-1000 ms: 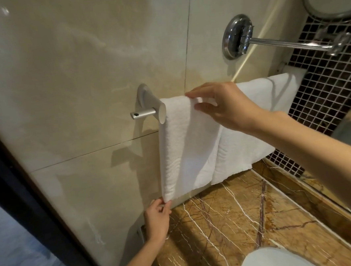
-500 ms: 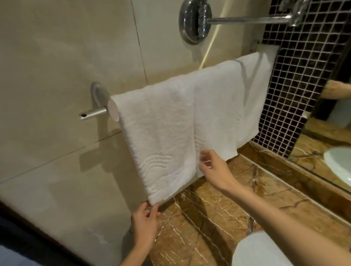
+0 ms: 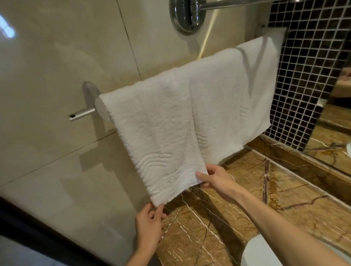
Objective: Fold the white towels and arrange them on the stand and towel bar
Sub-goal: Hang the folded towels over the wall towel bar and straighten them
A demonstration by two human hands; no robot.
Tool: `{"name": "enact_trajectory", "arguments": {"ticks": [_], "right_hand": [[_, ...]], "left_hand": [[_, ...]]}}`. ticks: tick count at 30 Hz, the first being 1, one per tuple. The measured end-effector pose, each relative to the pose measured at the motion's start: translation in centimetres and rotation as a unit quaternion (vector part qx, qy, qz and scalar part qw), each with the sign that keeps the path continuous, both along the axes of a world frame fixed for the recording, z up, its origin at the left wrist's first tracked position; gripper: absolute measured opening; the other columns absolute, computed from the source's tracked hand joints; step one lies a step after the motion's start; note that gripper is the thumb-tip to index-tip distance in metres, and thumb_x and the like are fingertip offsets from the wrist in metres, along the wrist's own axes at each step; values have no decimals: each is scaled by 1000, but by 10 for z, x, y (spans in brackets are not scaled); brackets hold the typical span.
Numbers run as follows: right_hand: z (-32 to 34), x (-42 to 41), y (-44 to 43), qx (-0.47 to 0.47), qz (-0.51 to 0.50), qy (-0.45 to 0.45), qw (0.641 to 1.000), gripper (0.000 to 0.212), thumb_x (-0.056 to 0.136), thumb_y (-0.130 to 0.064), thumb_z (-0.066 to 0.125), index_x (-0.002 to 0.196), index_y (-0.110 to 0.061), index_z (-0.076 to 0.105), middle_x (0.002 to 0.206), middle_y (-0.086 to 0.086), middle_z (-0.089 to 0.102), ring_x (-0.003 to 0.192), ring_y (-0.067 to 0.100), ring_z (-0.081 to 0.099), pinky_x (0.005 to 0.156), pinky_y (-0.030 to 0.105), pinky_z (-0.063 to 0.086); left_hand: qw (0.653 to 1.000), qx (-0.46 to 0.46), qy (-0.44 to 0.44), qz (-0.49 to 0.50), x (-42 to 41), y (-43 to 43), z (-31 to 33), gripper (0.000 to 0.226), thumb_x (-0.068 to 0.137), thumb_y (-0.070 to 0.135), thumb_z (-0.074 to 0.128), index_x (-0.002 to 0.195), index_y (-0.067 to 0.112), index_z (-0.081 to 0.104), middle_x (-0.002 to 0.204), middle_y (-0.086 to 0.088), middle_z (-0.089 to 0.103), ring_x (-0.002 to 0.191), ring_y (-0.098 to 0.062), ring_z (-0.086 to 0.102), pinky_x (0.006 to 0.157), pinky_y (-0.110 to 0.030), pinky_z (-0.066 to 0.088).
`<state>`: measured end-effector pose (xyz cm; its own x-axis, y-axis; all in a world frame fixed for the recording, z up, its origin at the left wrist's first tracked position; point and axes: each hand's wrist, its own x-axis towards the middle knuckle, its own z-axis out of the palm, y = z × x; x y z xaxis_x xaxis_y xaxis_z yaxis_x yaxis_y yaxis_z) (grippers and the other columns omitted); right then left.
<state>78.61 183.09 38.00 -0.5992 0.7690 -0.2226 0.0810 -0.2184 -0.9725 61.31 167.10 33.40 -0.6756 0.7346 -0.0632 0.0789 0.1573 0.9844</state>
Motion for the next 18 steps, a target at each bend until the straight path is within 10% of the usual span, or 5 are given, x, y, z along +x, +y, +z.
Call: {"name": "enact_trajectory", "arguments": {"ticks": [13, 18], "right_hand": [[9, 3, -3, -21, 53, 78, 995, 29, 79, -9, 60, 105, 0, 69, 113, 10, 70, 103, 25, 67, 84, 32, 50], [24, 1, -5, 26, 66, -3, 997, 20, 65, -14, 57, 50, -26, 60, 68, -13, 66, 75, 14, 59, 77, 27, 40]], "left_hand": [[1000, -6, 4, -25, 5, -6, 8, 15, 90, 4, 59, 93, 18, 65, 61, -7, 63, 49, -6, 55, 45, -21, 45], [1000, -8, 8, -26, 6, -7, 7, 21, 90, 3, 60, 93, 23, 65, 65, -8, 66, 55, -7, 58, 50, -27, 48]]}}
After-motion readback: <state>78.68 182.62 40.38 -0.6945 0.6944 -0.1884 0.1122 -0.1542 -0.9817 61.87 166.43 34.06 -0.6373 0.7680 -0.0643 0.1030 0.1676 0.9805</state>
